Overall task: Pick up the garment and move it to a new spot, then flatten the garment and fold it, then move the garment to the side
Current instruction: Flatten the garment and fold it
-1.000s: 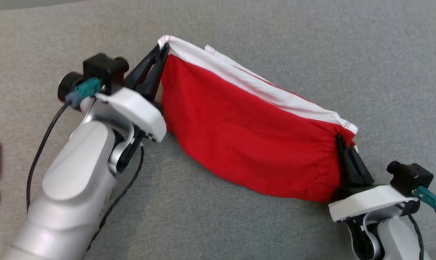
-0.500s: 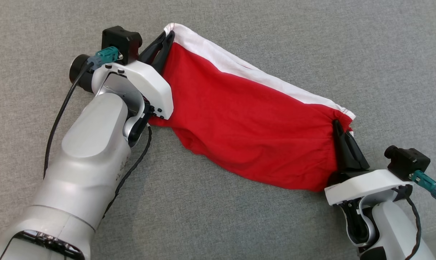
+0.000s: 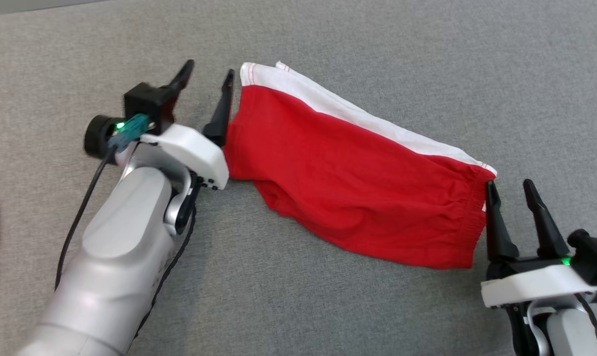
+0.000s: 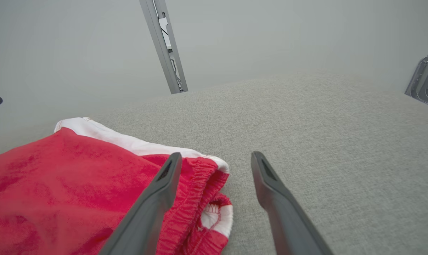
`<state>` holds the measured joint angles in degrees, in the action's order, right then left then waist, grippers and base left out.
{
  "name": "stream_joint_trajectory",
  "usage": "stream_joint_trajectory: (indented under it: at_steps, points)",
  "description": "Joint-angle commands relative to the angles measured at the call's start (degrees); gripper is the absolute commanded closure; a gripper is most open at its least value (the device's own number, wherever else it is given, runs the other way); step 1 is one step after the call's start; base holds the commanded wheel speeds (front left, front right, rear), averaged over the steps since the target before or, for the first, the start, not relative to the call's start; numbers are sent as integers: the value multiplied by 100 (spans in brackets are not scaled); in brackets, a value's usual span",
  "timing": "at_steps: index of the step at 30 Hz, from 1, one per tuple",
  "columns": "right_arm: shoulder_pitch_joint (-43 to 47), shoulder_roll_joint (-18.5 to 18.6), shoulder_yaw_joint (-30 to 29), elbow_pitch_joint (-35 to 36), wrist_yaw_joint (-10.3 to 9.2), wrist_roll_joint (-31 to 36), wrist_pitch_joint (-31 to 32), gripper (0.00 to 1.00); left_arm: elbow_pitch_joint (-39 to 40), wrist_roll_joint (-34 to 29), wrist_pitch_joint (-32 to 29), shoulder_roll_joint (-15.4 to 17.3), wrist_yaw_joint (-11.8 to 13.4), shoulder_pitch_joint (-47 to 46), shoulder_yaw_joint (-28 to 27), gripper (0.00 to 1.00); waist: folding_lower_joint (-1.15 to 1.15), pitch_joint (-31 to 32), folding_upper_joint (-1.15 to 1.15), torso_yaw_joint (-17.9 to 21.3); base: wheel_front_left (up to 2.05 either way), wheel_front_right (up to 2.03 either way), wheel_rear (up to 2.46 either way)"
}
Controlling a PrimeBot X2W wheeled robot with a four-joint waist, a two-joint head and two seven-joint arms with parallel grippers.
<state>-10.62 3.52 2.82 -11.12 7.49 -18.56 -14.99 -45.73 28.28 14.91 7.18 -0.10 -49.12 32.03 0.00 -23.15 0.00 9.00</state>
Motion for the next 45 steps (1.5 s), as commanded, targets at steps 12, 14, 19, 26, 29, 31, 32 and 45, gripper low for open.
stream_joint_trajectory:
  at_steps: [12, 14, 19, 26, 29, 31, 32, 45]
  points:
    - [380, -12, -595, 785, 1, 879, 124, 0, 2749, -329, 25, 879, 1383, 2323, -1028, 0, 0, 559, 0, -244, 0, 0, 0]
    - [411, -19, -667, 814, 1, 979, 132, 0, 3042, -348, 25, 962, 1567, 2631, -1079, 0, 0, 641, 0, -269, 0, 0, 0]
    - [569, -37, -728, 858, 1, 1067, 188, 0, 3649, -325, -51, 1094, 1863, 3273, -1147, 0, 0, 817, 0, -316, 0, 0, 0]
    - [722, -46, -751, 917, 1, 1014, 238, 0, 4029, -310, -307, 1203, 1929, 3553, -1074, 0, 0, 861, 0, -371, 0, 0, 0]
    - [729, -48, -778, 940, 1, 981, 238, 0, 4103, -331, -402, 1253, 1913, 3554, -1031, 0, 0, 860, 0, -383, 0, 0, 0]
    - [736, -49, -780, 940, 1, 936, 238, 0, 4132, -335, -448, 1277, 1898, 3552, -1002, 0, 0, 858, 0, -391, 0, 0, 0]
    - [733, -49, -779, 938, 1, 915, 236, 0, 4146, -345, -469, 1297, 1895, 3548, -991, 0, 0, 853, 0, -393, 0, 0, 0]
    - [473, -49, -737, 1014, 1, 839, 218, 0, 3844, -436, -1273, 1175, 1119, 2090, -330, 0, 0, 396, 0, -326, 0, 0, 0]
